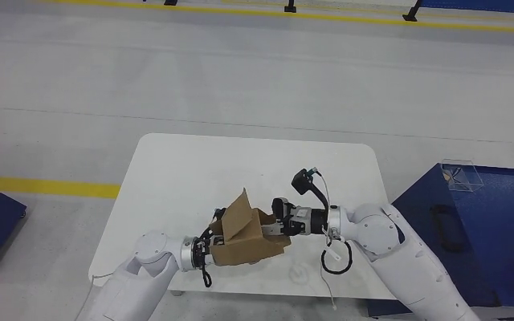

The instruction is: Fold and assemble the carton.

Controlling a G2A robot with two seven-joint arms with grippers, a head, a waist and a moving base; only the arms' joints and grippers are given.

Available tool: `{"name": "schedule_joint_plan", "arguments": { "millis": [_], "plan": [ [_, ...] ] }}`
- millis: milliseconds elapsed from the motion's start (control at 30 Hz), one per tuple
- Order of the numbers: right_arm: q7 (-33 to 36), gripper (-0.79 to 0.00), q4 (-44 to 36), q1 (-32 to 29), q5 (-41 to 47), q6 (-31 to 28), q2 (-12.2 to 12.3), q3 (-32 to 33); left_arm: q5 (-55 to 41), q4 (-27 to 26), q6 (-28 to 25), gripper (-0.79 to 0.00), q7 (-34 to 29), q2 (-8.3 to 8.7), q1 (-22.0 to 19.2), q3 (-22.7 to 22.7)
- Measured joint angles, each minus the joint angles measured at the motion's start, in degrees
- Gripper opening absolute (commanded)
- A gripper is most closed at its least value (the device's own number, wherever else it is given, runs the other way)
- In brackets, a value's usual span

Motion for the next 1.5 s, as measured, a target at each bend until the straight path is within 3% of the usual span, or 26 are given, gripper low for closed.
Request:
{"name": "schedule_joint_plan", "arguments": {
  "millis": [433, 667, 867, 1267, 1500],
  "plan": [
    [-0.1, 0.000, 0.0, -2.6, 1.4, -0.8, 1.1, 6.6, 1.2, -0.7, -5.0, -0.785, 3.6, 0.23, 1.0, -1.8],
    [5.0, 0.000, -2.2, -6.8, 1.8, -3.2, 2.5, 11.5, 0.2, -0.6, -7.5, -0.785, 7.0, 0.24, 1.7, -3.4],
    [3.9, 0.000, -4.0, -7.1, -5.9, -1.2, 2.2, 8.5, 1.9, -0.9, -7.6, -0.785, 8.4, 0.09, 1.7, -2.6],
    [0.6, 0.000, -3.6, -3.6, -8.1, 0.5, 0.7, 2.7, 2.3, -0.8, -7.1, -0.785, 9.1, -0.16, 1.5, -1.6],
    [0.3, 0.000, -2.4, -2.7, -7.1, 0.3, 0.6, 3.3, 2.1, -0.6, -6.9, -0.785, 9.1, -0.29, 1.3, -1.4]
  ]
}}
